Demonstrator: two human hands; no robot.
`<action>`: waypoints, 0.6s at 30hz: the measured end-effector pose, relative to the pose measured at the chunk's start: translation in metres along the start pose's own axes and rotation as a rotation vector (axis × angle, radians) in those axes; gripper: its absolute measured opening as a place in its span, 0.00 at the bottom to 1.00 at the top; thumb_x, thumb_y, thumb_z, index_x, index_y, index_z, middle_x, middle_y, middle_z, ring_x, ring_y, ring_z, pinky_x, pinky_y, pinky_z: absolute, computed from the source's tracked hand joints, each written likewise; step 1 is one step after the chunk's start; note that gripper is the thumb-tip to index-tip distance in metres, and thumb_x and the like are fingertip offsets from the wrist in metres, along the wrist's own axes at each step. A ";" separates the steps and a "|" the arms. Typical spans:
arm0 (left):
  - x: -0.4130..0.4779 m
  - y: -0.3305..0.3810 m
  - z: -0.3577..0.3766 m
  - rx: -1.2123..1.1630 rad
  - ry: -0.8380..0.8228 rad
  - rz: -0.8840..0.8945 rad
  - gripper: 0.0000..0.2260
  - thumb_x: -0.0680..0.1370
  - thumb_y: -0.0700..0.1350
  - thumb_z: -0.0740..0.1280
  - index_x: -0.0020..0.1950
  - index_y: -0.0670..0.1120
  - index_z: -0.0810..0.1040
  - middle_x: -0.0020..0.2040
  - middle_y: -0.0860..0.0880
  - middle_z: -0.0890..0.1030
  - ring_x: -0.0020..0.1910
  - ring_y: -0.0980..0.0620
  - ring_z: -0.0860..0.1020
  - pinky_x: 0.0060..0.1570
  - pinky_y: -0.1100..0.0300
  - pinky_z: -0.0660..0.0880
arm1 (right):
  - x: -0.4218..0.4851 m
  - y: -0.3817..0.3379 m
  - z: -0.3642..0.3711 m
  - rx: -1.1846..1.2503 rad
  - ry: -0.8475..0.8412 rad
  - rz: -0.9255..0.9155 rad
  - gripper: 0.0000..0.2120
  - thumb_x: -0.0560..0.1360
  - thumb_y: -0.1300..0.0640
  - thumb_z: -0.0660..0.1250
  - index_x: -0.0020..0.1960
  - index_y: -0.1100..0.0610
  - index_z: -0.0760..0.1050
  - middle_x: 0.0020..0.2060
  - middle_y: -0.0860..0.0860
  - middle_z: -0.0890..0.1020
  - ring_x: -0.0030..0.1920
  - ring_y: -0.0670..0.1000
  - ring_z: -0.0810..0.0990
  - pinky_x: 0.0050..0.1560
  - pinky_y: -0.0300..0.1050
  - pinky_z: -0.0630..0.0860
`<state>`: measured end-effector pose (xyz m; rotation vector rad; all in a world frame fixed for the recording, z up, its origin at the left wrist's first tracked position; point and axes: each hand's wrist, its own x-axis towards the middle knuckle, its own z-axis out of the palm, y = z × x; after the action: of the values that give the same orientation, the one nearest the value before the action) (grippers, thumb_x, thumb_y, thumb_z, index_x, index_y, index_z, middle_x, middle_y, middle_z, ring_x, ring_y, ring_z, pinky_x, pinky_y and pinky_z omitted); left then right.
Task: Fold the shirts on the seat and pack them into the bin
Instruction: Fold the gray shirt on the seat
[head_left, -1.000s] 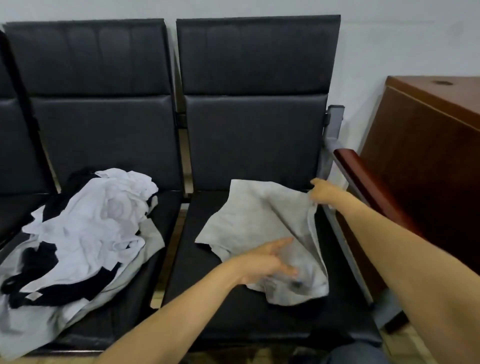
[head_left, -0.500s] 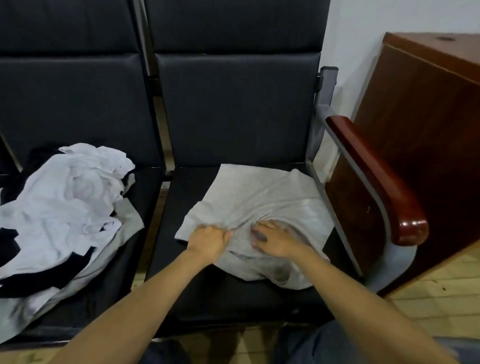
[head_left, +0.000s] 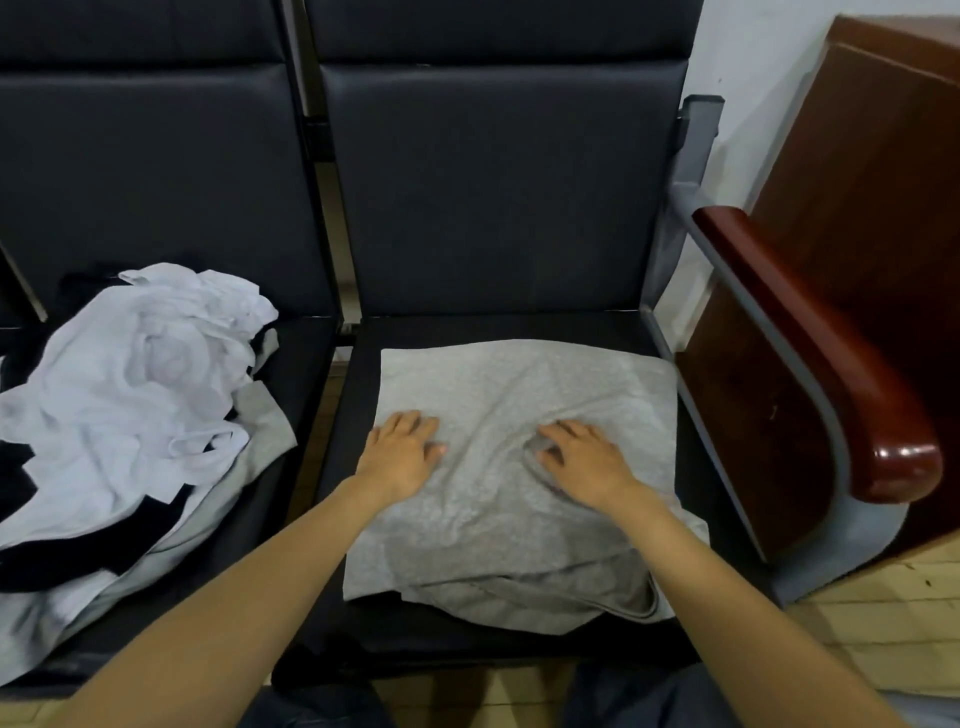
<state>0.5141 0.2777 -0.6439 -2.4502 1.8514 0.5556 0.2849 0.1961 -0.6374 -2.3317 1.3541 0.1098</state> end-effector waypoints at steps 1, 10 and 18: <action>0.004 -0.001 0.002 0.008 -0.037 -0.023 0.24 0.83 0.56 0.49 0.78 0.51 0.52 0.78 0.47 0.49 0.77 0.46 0.47 0.74 0.49 0.49 | 0.003 0.001 0.004 -0.039 -0.024 0.021 0.23 0.82 0.46 0.52 0.76 0.47 0.56 0.76 0.50 0.56 0.75 0.56 0.54 0.74 0.55 0.54; 0.073 -0.019 -0.016 0.003 -0.035 -0.131 0.27 0.81 0.61 0.46 0.78 0.51 0.50 0.79 0.46 0.46 0.77 0.44 0.45 0.73 0.46 0.49 | 0.076 0.017 -0.018 -0.019 0.144 0.186 0.24 0.82 0.45 0.50 0.74 0.56 0.59 0.73 0.54 0.62 0.72 0.57 0.60 0.70 0.57 0.58; 0.123 -0.048 -0.038 -0.362 0.135 -0.008 0.23 0.82 0.50 0.57 0.76 0.46 0.59 0.78 0.46 0.54 0.76 0.46 0.55 0.71 0.58 0.53 | 0.145 0.031 -0.034 -0.047 -0.009 0.012 0.28 0.82 0.45 0.50 0.78 0.52 0.46 0.78 0.48 0.47 0.77 0.51 0.44 0.75 0.52 0.43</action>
<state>0.5972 0.1696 -0.6538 -2.7809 1.9360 0.8081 0.3286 0.0524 -0.6580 -2.3594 1.3751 0.1566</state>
